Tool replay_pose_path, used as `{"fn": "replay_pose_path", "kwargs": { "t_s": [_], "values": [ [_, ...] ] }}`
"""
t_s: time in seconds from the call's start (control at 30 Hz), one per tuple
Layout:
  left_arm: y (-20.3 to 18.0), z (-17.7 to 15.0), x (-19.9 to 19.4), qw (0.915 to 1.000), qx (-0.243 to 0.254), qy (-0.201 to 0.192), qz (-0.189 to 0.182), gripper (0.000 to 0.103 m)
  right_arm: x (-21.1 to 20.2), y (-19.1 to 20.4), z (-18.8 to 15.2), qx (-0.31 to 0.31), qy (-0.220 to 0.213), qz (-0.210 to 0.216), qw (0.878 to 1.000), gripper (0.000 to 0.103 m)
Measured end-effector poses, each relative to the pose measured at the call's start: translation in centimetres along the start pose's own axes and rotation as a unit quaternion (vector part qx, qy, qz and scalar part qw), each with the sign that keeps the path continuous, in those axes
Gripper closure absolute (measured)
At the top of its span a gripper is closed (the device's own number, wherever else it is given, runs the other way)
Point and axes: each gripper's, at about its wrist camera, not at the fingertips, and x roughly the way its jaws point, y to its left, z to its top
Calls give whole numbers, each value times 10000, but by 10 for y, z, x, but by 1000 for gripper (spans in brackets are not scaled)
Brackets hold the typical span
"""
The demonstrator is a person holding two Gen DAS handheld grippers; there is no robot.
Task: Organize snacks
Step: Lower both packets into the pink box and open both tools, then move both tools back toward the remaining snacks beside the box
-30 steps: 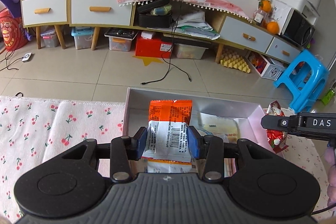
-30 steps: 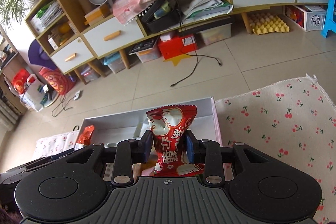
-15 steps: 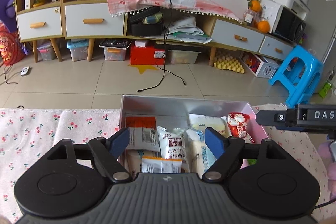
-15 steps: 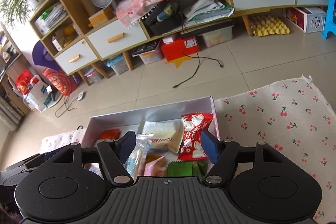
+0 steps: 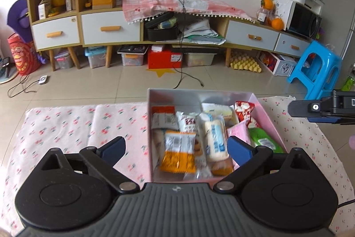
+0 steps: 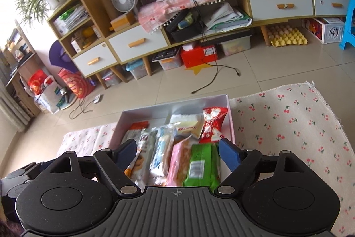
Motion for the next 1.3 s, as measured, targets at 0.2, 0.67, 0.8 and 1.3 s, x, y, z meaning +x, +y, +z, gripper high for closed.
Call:
{"fn": "replay_pose_path", "kwargs": {
  "t_s": [0.2, 0.67, 0.8, 1.3],
  "values": [
    [7, -13, -14, 9995, -149, 96, 260, 4, -16, 10, -21, -139, 12, 32, 9999, 15],
    [37, -47, -8, 9914, -1044, 550, 559, 7, -12, 17, -66, -192, 143, 144, 9996, 15],
    [46, -55, 1, 9895, -1155, 693, 522, 18, -3, 14, -79, -230, 204, 134, 9994, 13],
    [39, -62, 36, 9915, -1031, 781, 153, 39, 42, 37, -114, -1415, 968, 80, 9852, 13]
  ]
}}
